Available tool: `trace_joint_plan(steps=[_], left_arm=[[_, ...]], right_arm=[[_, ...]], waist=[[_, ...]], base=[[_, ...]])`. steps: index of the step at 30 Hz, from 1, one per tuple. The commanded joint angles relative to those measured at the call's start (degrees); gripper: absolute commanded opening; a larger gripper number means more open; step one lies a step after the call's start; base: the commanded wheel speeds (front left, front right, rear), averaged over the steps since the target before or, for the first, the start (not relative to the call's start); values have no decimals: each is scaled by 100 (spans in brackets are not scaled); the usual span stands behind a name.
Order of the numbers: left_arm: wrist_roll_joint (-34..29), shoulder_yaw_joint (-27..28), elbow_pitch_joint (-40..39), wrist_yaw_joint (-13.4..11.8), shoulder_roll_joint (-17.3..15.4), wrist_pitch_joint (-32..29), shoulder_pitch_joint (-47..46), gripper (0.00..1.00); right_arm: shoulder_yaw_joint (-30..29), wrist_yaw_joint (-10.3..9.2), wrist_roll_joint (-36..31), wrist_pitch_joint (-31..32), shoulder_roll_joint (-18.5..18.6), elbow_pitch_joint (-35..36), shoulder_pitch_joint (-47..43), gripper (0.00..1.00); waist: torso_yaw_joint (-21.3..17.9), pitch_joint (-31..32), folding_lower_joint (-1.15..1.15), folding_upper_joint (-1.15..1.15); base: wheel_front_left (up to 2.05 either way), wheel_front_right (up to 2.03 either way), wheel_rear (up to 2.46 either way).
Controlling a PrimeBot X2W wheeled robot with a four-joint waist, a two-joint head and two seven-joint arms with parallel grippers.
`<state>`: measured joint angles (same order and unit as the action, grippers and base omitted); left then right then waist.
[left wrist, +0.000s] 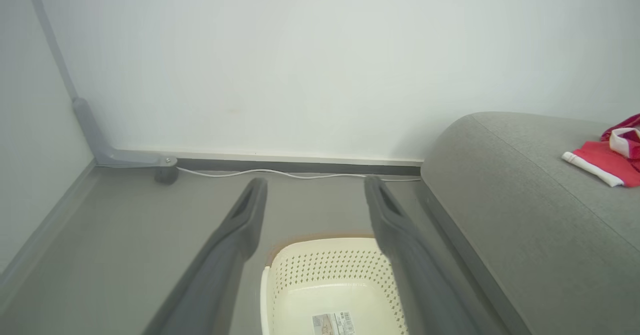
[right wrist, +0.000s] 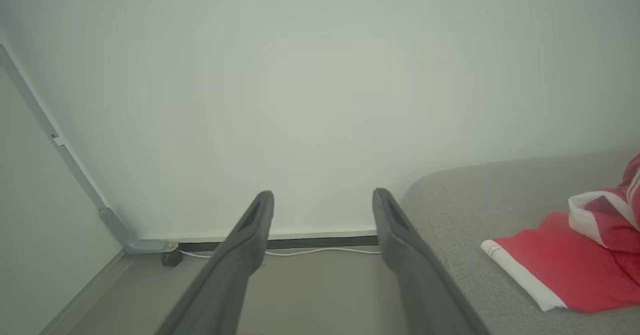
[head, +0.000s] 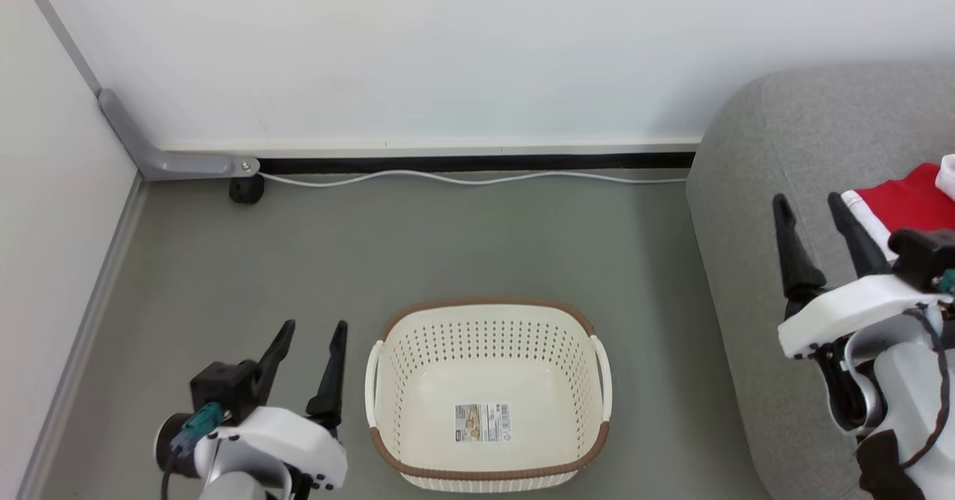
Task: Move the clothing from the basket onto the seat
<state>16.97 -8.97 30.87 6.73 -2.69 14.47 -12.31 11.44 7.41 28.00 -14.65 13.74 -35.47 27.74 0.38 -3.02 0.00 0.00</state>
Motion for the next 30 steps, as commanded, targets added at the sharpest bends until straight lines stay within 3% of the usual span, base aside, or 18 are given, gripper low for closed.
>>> trace_joint_plan(steps=[1, 18, 30], left_arm=[[-87, 324, -214, -43, -86, 52, 37, 100], [-317, 1114, -729, -24, -37, 52, 631, 100], [-355, 1201, -871, -61, -21, 52, 792, 100]], right_arm=[[183, 8, -118, -35, 59, 263, -114, 100], [-247, 8, -1180, -35, -401, 937, -1229, 100], [-671, 8, -1998, -35, -732, 1107, -1729, 100]], waist=[[6, 147, 0, 0], [77, 442, 0, 0], [65, 481, 0, 0]], base=[[0, 0, 0], [0, 0, 0], [0, 0, 0]])
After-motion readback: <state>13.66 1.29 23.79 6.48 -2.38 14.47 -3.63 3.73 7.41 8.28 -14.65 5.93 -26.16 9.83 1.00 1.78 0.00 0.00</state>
